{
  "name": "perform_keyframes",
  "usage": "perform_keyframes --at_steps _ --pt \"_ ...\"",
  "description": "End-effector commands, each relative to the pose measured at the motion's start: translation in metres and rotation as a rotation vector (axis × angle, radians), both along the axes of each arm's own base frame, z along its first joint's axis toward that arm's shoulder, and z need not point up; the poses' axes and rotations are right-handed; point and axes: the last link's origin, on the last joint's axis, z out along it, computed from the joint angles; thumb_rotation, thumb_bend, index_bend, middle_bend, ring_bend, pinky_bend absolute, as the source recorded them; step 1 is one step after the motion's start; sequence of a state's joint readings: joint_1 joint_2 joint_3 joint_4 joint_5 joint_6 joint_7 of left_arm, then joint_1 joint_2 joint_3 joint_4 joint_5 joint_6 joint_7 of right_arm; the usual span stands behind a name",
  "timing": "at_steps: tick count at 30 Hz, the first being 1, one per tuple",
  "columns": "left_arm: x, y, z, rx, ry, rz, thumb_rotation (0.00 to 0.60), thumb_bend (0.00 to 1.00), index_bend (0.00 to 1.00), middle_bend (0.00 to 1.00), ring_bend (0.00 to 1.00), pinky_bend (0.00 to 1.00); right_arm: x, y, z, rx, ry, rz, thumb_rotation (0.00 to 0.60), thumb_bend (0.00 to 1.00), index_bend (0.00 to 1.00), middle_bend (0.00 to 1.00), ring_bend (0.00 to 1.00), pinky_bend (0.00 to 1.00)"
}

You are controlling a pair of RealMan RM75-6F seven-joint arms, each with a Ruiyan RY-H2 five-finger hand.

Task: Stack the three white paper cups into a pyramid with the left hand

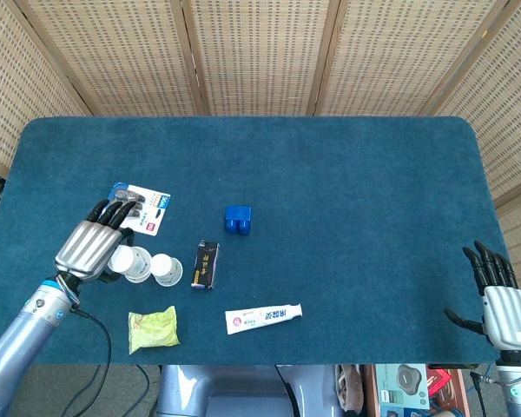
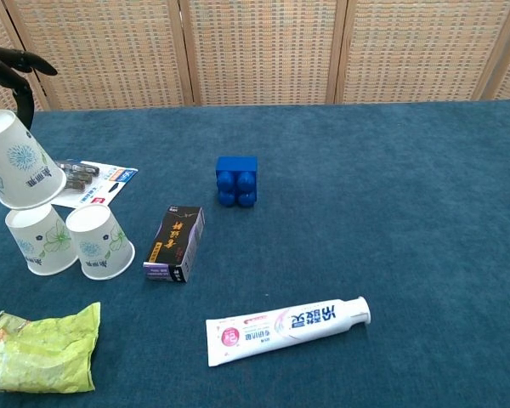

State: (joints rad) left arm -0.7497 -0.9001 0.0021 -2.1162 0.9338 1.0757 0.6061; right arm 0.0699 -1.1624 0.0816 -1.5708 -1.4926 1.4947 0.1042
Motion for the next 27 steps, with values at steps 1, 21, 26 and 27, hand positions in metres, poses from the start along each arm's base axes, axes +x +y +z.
perform_keyframes --at_steps 1,21,26,27 --pt "-0.005 0.002 -0.005 -0.013 0.001 0.012 0.600 0.16 0.45 0.00 0.00 0.00 0.000 0.000 0.000 -0.001 0.000 -0.001 0.600 0.00 0.00 0.00 0.00 0.00" --pt "-0.019 0.020 -0.025 -0.019 0.033 0.079 0.600 0.16 0.45 0.00 0.00 0.00 -0.001 0.000 0.002 -0.005 -0.006 -0.002 0.600 0.00 0.00 0.00 0.00 0.00" --pt "-0.023 0.024 -0.032 -0.025 0.028 0.102 0.600 0.16 0.45 0.00 0.00 0.00 -0.001 0.000 0.002 -0.005 -0.006 -0.002 0.600 0.00 0.00 0.00 0.00 0.00" --pt "-0.024 0.024 -0.033 -0.025 0.028 0.104 0.600 0.16 0.45 0.00 0.00 0.00 -0.001 0.000 0.002 -0.006 -0.005 -0.002 0.600 0.00 0.00 0.00 0.00 0.00"
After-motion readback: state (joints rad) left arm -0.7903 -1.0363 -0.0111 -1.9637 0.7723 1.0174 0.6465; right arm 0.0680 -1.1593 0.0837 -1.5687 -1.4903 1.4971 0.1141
